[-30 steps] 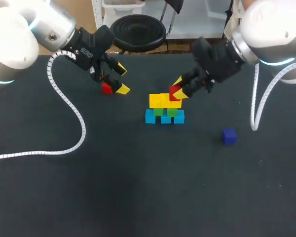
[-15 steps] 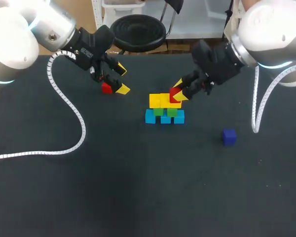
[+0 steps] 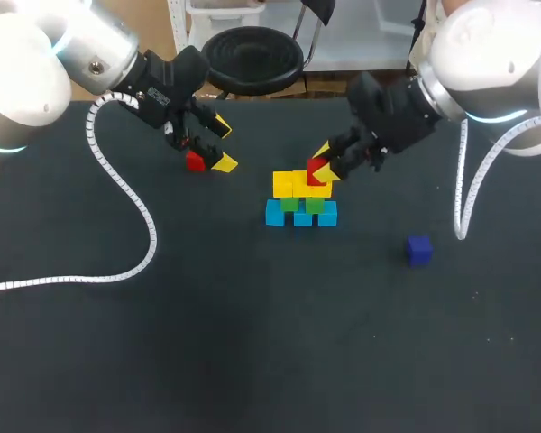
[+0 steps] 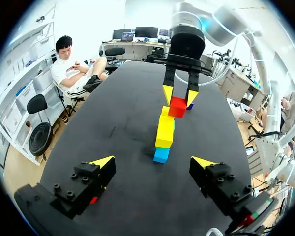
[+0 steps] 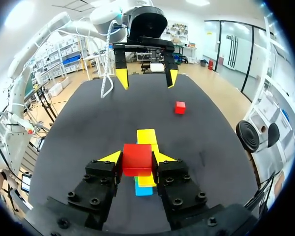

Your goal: Place the blue cubes, place green cubes on the blue cubes, place the yellow cubes on the green cubes, then place the red cubes on the yellow cubes, and place purple cube on the red cubes.

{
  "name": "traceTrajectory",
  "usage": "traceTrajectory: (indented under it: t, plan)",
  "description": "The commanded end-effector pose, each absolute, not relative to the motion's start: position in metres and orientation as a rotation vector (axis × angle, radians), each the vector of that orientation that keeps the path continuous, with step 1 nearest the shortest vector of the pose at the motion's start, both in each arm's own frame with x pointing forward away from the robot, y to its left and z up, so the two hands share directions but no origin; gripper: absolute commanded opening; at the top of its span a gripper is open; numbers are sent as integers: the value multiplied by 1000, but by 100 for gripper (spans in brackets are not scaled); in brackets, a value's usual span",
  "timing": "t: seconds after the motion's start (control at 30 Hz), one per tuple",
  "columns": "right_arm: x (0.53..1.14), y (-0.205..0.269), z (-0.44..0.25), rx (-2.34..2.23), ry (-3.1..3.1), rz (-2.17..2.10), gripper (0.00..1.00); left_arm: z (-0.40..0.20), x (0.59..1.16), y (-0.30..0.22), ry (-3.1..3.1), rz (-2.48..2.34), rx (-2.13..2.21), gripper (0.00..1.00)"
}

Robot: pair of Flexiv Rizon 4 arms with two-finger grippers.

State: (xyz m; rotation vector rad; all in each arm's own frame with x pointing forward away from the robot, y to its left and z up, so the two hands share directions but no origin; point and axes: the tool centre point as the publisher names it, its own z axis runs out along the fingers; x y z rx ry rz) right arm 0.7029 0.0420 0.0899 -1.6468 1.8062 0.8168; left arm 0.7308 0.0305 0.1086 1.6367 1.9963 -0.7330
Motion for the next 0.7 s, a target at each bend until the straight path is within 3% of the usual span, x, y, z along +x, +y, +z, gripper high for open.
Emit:
traceTrajectory:
  t: [0.03, 0.7]
  plan:
    - [706, 41, 88, -1645, 1803, 825, 0, 109, 731, 31, 1995, -732, 1636, 100]
    - [711, 45, 87, -1657, 1806, 827, 0, 109, 731, 31, 1995, -732, 1636, 100]
